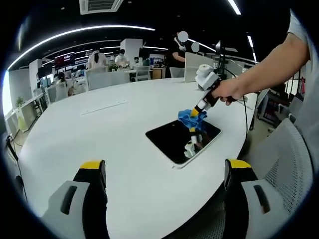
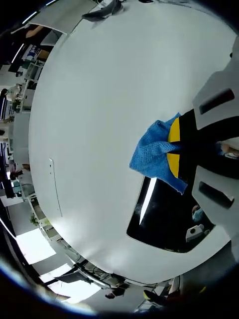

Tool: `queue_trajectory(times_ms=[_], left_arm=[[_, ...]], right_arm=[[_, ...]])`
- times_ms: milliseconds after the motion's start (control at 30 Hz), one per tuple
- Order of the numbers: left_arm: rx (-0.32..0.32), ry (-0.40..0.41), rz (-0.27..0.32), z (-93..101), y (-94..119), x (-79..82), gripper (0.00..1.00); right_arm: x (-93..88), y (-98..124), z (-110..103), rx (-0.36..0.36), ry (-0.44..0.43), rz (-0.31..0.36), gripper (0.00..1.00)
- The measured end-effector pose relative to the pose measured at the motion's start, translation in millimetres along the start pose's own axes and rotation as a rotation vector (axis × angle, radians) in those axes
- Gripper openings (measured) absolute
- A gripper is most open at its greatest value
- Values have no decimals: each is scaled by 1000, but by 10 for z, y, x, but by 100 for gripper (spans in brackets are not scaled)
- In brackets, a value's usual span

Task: Wipe the mirror surface with the cleaning cloth until all visible marks leave the cleaned area.

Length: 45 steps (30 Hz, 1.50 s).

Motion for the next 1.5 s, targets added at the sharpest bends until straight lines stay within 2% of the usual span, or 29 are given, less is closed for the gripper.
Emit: queue_trajectory(times_ms=[267,333,500,633,867,1000,1100,1200,1500], left_arm=[[8,4,-4,-20,-6,-7,99],[7,-4,9,-18,-6,16,99],[9,13,0,-32,-9,5,99],[9,6,0,-29,-6,1,99],[14,6,4,-35,-2,12,99],[14,4,-1,-29,-4,6,99],[15,0,-1,-21,-1,6,99],[18,0,1,-20,1,15,99],[18,-8,-11,-10,-12,-6,99]], right_arm=[[33,-16,24,-2,-4,17,0],[73,34,27,10,-33,49,0],[249,266,75,22,-27,124,0],[335,559,69,78,3,158,0],[341,971,290,24,53,188,0],[226,1129,473,20,-20,209,0],[97,1164,577,-3,-25,203,0],[-107,1119,659,-19,-40,175,0],[-442,857,849,-53,-60,85,0]])
Point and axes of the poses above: the point that each gripper's makers call its tool centre point, and the gripper's own axes: y roughly backward along the fingers, z roughly to its right, x roughly out of its top, the point moved 3 cm from there along y, roughly backward along the fingers, and after that the axes turned 10 degrees about x, right-handed, at the moved point
